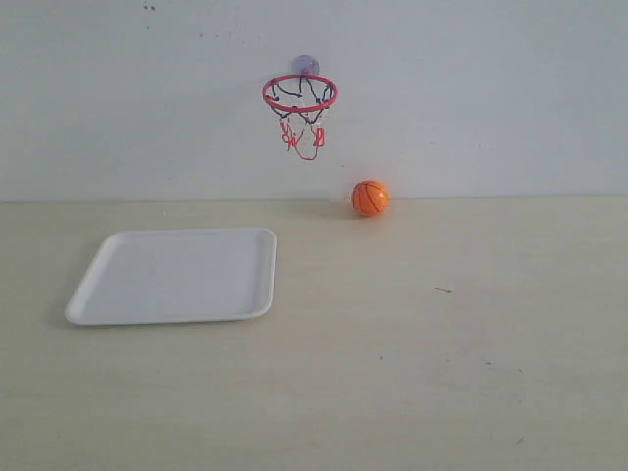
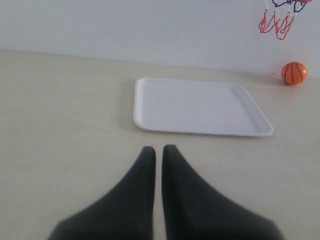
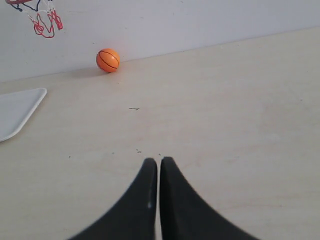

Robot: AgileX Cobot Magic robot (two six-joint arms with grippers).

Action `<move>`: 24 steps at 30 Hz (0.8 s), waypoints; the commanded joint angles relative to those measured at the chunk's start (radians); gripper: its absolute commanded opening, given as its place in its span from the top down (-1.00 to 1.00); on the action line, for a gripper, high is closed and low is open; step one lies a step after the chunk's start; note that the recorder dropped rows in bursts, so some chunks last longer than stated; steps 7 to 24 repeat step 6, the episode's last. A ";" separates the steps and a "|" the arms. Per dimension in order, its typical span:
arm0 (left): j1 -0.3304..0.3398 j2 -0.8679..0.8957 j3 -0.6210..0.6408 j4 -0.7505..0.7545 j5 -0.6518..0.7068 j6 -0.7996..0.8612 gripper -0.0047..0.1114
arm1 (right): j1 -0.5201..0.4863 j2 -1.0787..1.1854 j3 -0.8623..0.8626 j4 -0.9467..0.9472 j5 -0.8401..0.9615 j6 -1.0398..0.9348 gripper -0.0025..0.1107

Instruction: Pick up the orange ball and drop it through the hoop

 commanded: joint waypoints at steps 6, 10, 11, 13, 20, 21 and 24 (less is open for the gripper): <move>0.002 -0.002 0.004 0.001 -0.002 0.002 0.85 | -0.001 -0.005 0.000 -0.009 -0.008 -0.002 0.93; 0.002 -0.002 0.004 0.001 -0.002 0.002 0.85 | -0.001 -0.005 0.000 -0.009 -0.008 -0.002 0.93; 0.002 -0.002 0.004 0.001 -0.002 0.002 0.85 | -0.001 -0.005 0.000 -0.009 -0.008 -0.002 0.93; 0.002 -0.002 0.004 0.001 -0.002 0.002 0.85 | -0.001 -0.005 0.000 -0.009 -0.008 -0.002 0.93; 0.002 -0.002 0.004 0.001 -0.002 0.002 0.85 | -0.001 -0.005 0.000 -0.009 -0.008 -0.002 0.93; 0.002 -0.002 0.004 0.001 -0.002 0.002 0.85 | -0.001 -0.005 0.000 -0.009 -0.008 -0.002 0.93; 0.002 -0.002 0.004 0.001 -0.002 0.002 0.85 | -0.001 -0.005 0.000 -0.009 -0.008 -0.002 0.93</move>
